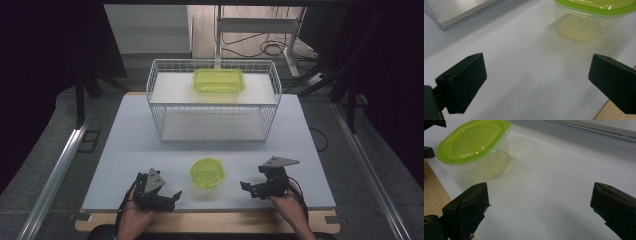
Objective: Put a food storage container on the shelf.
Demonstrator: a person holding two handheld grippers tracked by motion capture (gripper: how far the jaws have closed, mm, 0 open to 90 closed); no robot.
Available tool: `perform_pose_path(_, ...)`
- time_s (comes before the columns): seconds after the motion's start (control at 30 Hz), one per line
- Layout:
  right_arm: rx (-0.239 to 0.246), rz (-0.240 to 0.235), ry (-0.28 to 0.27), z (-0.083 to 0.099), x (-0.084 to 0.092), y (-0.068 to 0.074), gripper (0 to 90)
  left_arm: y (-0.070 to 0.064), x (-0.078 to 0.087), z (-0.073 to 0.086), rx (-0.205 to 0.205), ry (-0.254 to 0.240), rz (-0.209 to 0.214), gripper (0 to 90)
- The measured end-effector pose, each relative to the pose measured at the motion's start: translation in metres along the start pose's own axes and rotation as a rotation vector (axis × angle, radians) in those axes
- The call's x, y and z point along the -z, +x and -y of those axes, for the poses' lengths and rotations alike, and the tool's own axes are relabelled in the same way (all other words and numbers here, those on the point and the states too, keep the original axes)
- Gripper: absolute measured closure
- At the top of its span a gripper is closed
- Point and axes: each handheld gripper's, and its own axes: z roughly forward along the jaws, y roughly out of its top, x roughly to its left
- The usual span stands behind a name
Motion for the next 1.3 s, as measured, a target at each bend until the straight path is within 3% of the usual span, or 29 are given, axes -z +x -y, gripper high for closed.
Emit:
perform_pose_path(0.43, -0.083, -0.085, 0.0, -0.039, -0.016, 0.004, 5.3, 0.0, 0.0, 0.0, -0.004, 0.008, -0.001, 1.6)
perform_pose_path(0.6, -0.098, -0.103, 0.024, -0.054, -0.026, 0.008, 15.3, 0.001, 0.0, 0.0, 0.004, 0.009, -0.006, 1.7)
perform_pose_path(0.87, -0.126, -0.197, 0.048, -0.067, -0.036, 0.003, 28.4, 0.001, -0.001, 0.0, 0.002, 0.017, -0.017, 1.8)
perform_pose_path(1.0, -0.172, -0.254, 0.081, -0.068, -0.044, 0.001, 36.0, 0.001, -0.001, 0.001, 0.001, 0.022, -0.02, 1.8)
perform_pose_path(1.3, -0.276, -0.332, 0.159, -0.064, -0.065, -0.005, 51.5, 0.001, -0.002, 0.001, -0.003, 0.033, -0.021, 1.8)
